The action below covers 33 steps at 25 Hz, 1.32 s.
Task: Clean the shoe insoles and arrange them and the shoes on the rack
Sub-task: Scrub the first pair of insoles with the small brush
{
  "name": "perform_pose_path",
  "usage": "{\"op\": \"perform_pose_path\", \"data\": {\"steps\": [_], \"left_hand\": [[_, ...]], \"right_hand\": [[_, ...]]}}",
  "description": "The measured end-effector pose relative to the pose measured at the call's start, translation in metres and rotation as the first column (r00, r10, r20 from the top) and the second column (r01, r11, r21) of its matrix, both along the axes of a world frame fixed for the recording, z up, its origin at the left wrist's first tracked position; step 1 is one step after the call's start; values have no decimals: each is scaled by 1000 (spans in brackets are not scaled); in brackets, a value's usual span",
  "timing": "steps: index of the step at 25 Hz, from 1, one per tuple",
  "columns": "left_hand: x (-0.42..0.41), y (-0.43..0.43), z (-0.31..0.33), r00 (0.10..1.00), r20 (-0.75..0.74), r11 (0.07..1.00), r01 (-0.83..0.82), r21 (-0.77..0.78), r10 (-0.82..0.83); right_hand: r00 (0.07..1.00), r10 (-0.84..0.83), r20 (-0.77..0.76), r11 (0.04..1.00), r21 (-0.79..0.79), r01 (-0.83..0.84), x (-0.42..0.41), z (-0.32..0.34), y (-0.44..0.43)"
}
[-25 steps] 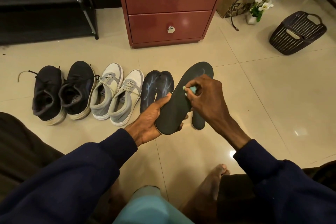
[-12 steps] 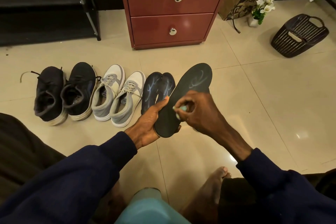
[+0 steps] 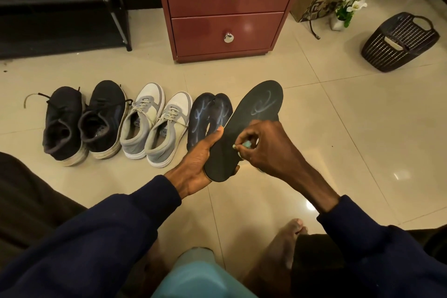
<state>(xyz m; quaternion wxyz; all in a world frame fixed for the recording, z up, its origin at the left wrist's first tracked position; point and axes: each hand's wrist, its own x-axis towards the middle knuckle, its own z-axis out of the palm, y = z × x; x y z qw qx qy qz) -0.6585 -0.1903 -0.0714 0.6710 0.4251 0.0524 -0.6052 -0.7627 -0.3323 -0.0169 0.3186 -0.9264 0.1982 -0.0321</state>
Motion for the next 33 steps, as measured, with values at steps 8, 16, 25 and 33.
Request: {"op": "perform_pose_path", "data": {"steps": [8,16,25,33], "left_hand": [[1,2,-4,1000,4,1000,8,-13,-8],[-2,-1,2,999,16,999,40,-28,-40],[-2,-1,6,999,16,999,35,-23,-34],[1,1,1,1000,16,1000,19,3,-19]], "right_hand": [[1000,-3,-22,1000,-10,3,-2,-1,8],[971,-230,63,963,-131,236,-3,1,-14],[969,-239,67,959,-143,247,-3,-2,-14],[994,-95,58,990,-99,100,-3,-1,-5]]}}
